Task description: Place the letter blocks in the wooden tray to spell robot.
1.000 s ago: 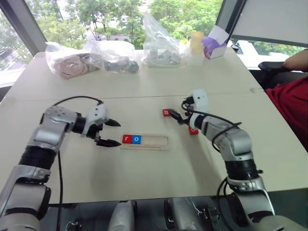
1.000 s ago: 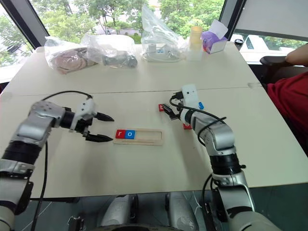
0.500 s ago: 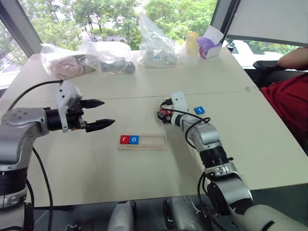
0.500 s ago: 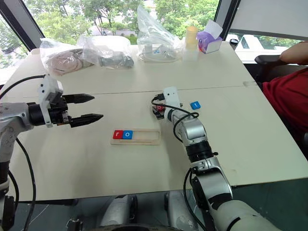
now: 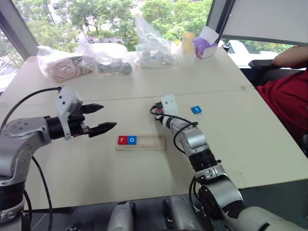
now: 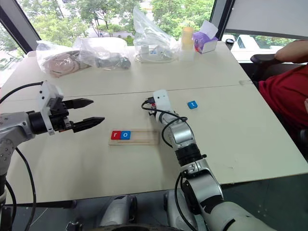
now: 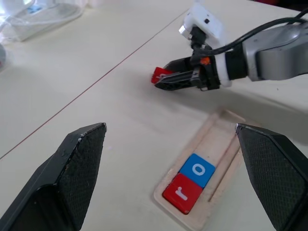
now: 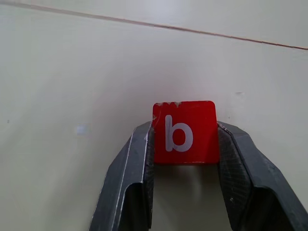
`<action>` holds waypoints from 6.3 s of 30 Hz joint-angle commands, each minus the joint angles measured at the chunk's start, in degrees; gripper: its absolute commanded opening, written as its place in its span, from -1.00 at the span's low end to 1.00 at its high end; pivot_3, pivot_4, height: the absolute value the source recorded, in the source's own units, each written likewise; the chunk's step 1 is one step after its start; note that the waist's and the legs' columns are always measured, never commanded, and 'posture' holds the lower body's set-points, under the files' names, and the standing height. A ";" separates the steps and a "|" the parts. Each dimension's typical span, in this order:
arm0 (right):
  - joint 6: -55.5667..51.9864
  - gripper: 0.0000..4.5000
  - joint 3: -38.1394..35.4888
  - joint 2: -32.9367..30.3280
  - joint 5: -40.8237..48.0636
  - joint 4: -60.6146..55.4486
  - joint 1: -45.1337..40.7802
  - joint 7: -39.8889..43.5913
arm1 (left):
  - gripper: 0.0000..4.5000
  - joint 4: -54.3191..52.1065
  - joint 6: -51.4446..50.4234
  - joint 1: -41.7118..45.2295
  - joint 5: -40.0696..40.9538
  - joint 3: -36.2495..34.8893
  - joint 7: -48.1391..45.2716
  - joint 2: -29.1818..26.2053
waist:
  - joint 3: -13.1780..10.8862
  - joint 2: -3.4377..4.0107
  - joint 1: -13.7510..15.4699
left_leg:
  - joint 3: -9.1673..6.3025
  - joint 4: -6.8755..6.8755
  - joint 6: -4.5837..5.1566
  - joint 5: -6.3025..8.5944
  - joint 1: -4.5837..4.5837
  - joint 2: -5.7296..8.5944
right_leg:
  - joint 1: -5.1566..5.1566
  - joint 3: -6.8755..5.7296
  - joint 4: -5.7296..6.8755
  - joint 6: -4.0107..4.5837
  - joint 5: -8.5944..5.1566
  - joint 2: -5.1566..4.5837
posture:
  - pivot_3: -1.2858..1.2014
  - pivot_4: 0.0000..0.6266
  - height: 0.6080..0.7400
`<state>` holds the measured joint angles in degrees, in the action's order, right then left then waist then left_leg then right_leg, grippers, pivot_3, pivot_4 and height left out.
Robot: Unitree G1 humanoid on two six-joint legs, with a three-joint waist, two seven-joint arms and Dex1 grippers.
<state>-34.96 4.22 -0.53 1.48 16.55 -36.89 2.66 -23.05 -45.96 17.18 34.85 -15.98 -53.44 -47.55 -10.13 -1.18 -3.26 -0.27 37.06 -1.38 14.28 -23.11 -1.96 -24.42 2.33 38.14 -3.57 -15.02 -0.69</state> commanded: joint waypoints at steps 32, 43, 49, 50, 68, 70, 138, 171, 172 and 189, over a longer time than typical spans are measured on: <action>-50.05 0.97 -10.71 -4.37 1.01 -65.50 22.14 -0.64 | 1.00 2.39 3.27 4.17 0.38 13.01 -4.68 -0.15 | -0.02 0.00 0.62 | -0.03 -0.01 -0.06 -0.02 -0.19 0.15 | -0.17 0.35 -0.24 0.02 -0.16 0.04 | 0.03 -0.52 1.00; -17.10 0.97 -10.39 -41.61 16.43 -54.61 26.72 43.08 | 1.00 -1.35 4.10 1.92 3.06 14.84 -13.47 -5.31 | -0.26 -0.10 1.32 | -0.04 -0.08 -0.01 0.01 -0.27 0.21 | -0.06 0.22 -0.53 -0.05 -0.25 0.01 | 0.03 -0.52 1.00; 11.03 0.97 -9.69 -50.63 12.30 -33.17 30.19 55.32 | 1.00 -2.31 4.48 0.90 1.96 16.38 -10.40 -1.95 | -0.31 -0.14 0.68 | 0.29 0.02 0.01 0.02 -0.24 0.25 | 0.12 0.40 -0.87 -0.29 -0.04 -0.03 | 0.03 -0.52 1.00; 14.19 0.97 -9.00 -51.23 11.88 -30.86 30.41 57.03 | 1.00 -2.60 4.22 0.46 2.04 16.35 -9.83 -1.66 | -0.34 -0.19 0.63 | 0.32 0.02 0.01 0.02 -0.22 0.23 | 0.12 0.44 -0.86 -0.31 -0.03 0.01 | 0.03 -0.52 1.00; 36.28 -0.36 -1.55 -46.84 7.51 -8.29 23.87 62.99 | 1.00 -3.85 3.74 -6.07 2.57 12.93 -7.04 -4.00 | -0.35 -0.17 0.84 | 0.30 0.12 0.01 0.02 -0.16 0.17 | 0.11 0.48 -0.69 -0.20 0.07 0.09 | 0.03 -0.52 1.00; 36.30 -0.50 -1.07 -46.74 7.66 -8.13 23.60 63.70 | 1.00 -3.10 4.16 -6.01 2.21 12.82 -7.34 -4.59 | -0.35 -0.18 0.81 | 0.32 0.13 0.01 0.02 -0.14 0.17 | 0.12 0.50 -0.67 -0.19 0.08 0.09 | 0.03 -0.52 1.00; 12.92 -0.50 20.84 -19.78 1.09 -8.59 -1.24 56.43 | 1.00 2.52 9.59 -10.49 -3.25 6.81 -7.71 -10.18 | -0.42 -0.11 0.73 | 0.44 0.12 0.01 0.02 -0.21 0.14 | -0.23 0.53 -0.22 -0.37 0.16 0.03 | 0.03 -0.52 1.00; -11.30 0.99 -9.82 -21.55 9.41 -33.31 12.57 31.77 | 1.00 -3.61 5.20 -2.97 2.44 9.63 0.64 -0.29 | -0.37 -0.17 1.53 | 0.29 0.16 0.00 0.02 -0.23 0.20 | -0.15 0.50 -0.21 -0.39 0.17 0.00 | 0.03 -0.52 1.00; -12.61 0.99 -10.34 -21.25 9.85 -35.29 15.01 30.70 | 1.00 -3.79 5.25 -2.52 2.33 10.84 0.65 0.62 | -0.37 -0.17 1.62 | 0.29 0.15 0.00 0.02 -0.23 0.23 | -0.14 0.50 -0.21 -0.39 0.17 0.00 | 0.03 -0.52 1.00; -22.50 0.75 -2.55 -11.20 2.85 -37.62 21.92 8.30 | 1.00 3.47 10.28 3.19 -5.40 19.91 0.32 6.30 | -0.34 -0.17 0.72 | 0.33 0.14 -0.04 -0.02 -0.15 0.21 | -0.15 0.60 -0.16 -0.37 0.17 0.11 | 0.03 -0.52 1.00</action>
<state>-58.45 0.32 -11.16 4.91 -22.01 -14.69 10.90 -18.67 -36.82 19.39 29.89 3.79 -52.81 -41.33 -10.47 -1.35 -2.55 0.06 37.20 -1.42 14.26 -23.24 -1.75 -24.57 2.93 37.98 -3.94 -14.85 -0.57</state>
